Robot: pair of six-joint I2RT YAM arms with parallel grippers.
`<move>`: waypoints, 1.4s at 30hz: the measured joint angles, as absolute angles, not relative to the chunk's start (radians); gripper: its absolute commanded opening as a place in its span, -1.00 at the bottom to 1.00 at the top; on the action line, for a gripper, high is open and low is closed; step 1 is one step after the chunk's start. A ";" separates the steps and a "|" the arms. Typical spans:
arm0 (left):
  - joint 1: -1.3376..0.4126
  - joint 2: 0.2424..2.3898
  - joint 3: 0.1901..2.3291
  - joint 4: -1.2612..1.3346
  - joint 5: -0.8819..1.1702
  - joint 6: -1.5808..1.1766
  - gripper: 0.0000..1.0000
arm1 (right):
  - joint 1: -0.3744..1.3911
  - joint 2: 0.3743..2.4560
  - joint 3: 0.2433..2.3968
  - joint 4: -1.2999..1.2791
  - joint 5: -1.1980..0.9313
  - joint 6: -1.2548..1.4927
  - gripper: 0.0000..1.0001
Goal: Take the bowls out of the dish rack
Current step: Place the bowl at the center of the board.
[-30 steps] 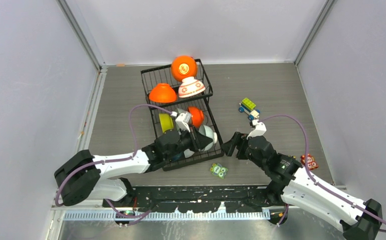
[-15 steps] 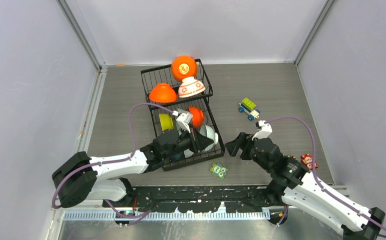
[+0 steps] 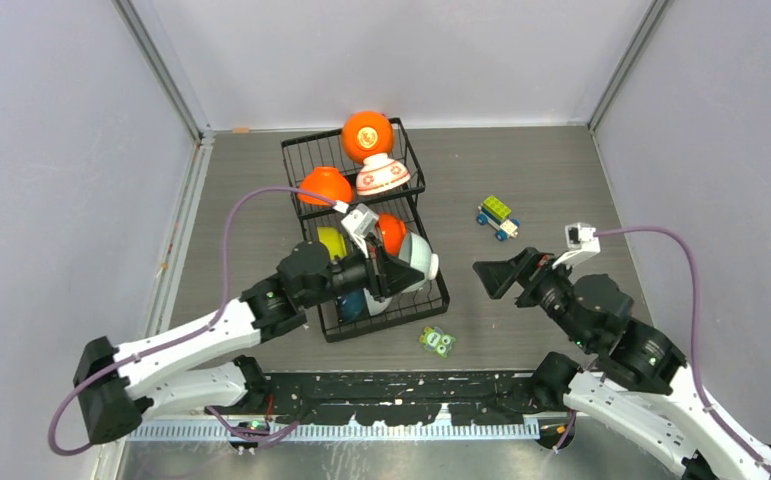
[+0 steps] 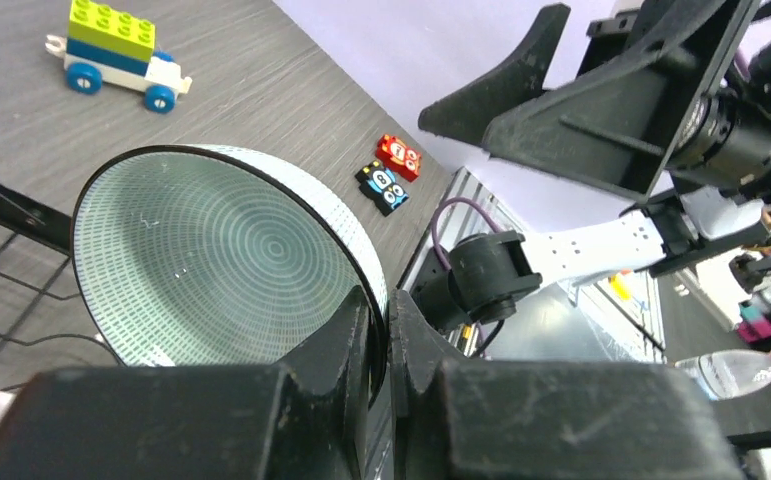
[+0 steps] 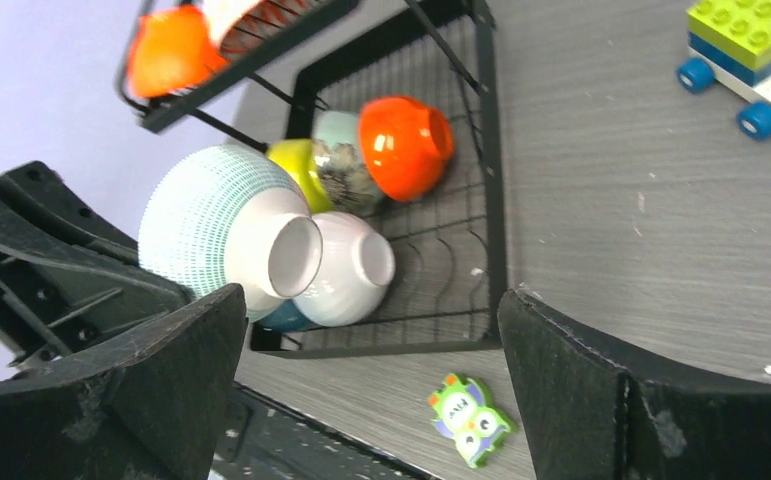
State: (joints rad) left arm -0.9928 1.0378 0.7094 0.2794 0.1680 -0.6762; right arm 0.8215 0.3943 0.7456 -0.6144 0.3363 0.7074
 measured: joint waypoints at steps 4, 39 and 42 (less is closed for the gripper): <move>-0.996 0.939 0.786 0.089 0.180 -0.596 -1.00 | 0.822 0.386 0.822 -0.614 0.292 0.710 1.00; -1.557 0.995 1.056 -0.850 -0.260 0.179 -0.99 | 0.822 0.944 1.287 -1.012 0.030 0.485 0.78; -1.557 0.988 1.056 -0.847 -0.255 0.212 -1.00 | 0.822 0.968 1.288 -1.012 -0.028 0.485 0.71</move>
State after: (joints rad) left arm -1.5566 0.9878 1.0557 -0.8471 -0.2554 0.2119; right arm 0.8215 0.9684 1.2884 -1.0119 -0.0284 0.4847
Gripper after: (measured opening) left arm 0.099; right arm 0.888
